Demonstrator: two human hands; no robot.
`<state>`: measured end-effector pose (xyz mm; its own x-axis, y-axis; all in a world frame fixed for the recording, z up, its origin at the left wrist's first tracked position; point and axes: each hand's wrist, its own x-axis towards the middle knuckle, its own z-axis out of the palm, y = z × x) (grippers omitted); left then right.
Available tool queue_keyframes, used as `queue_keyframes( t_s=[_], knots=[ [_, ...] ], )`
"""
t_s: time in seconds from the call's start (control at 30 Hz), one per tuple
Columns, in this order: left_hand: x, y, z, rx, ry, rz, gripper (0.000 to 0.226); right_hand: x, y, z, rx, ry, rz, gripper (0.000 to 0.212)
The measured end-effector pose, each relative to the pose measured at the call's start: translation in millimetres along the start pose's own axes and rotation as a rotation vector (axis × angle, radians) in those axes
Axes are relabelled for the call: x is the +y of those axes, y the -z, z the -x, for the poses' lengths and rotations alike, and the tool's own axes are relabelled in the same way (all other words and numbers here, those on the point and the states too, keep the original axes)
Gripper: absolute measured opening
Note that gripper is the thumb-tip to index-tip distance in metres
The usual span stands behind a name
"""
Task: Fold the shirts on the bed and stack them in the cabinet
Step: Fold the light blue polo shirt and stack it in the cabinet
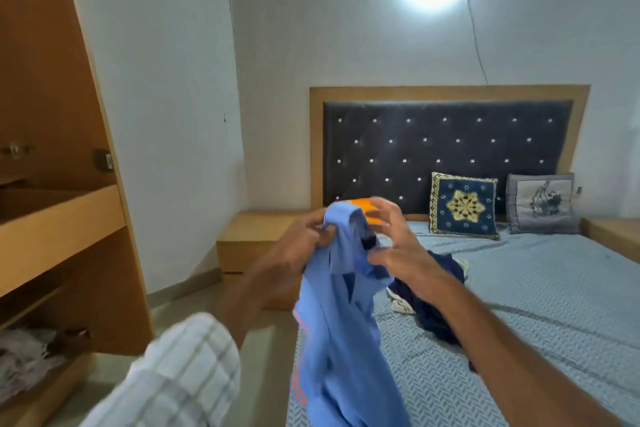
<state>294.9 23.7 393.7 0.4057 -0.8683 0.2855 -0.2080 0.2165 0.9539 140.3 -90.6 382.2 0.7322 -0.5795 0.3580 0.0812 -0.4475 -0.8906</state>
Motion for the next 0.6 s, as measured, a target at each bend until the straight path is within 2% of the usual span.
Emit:
queue_keyframes(
  t_s=[0.07, 0.1, 0.13, 0.2, 0.23, 0.27, 0.33, 0.37, 0.43, 0.53, 0.6],
  knots=[
    [21.3, 2.7, -5.0, -0.103, 0.004, 0.083, 0.025, -1.7, 4.8, -7.6, -0.196, -0.051, 0.05, 0.102],
    [31.2, 5.8, -6.9, -0.126, -0.01, 0.073, 0.024, -3.1, 5.6, -12.3, -0.236, -0.059, 0.101, 0.1],
    [38.1, 8.8, -9.3, -0.136, -0.018, 0.049, 0.023, -3.7, 8.0, -17.1, -0.238, -0.074, 0.169, 0.089],
    [48.8, 19.9, -11.8, -0.114, -0.032, -0.014, 0.023, -6.9, 14.8, -30.0, -0.231, -0.132, 0.195, 0.051],
    [53.4, 27.3, -12.7, -0.092, -0.041, -0.037, 0.023, -9.1, 18.0, -34.1, -0.222, -0.164, 0.14, 0.037],
    [55.5, 35.1, -13.9, -0.07, -0.05, -0.051, 0.021, -8.4, 21.8, -37.5, -0.202, -0.188, 0.054, 0.033],
    [60.7, 50.1, -15.4, -0.022, -0.05, -0.065, 0.016, -8.3, 30.3, -44.1, -0.11, -0.238, -0.17, 0.048],
    [62.1, 56.7, -15.6, 0.004, -0.043, -0.077, 0.014, -10.7, 32.6, -44.7, -0.068, -0.243, -0.282, 0.048],
    [64.9, 65.8, -16.1, 0.058, -0.056, -0.162, 0.012, -20.2, 33.3, -43.9, -0.043, -0.228, -0.397, 0.032],
    [72.3, 71.8, -13.5, 0.134, -0.066, -0.32, 0.007, -24.0, 32.9, -43.9, 0.063, -0.161, -0.334, 0.046],
    [78.2, 73.8, -11.1, 0.19, -0.052, -0.38, 0.011, -28.4, 35.1, -36.6, 0.037, -0.089, -0.156, 0.06]
  ],
)
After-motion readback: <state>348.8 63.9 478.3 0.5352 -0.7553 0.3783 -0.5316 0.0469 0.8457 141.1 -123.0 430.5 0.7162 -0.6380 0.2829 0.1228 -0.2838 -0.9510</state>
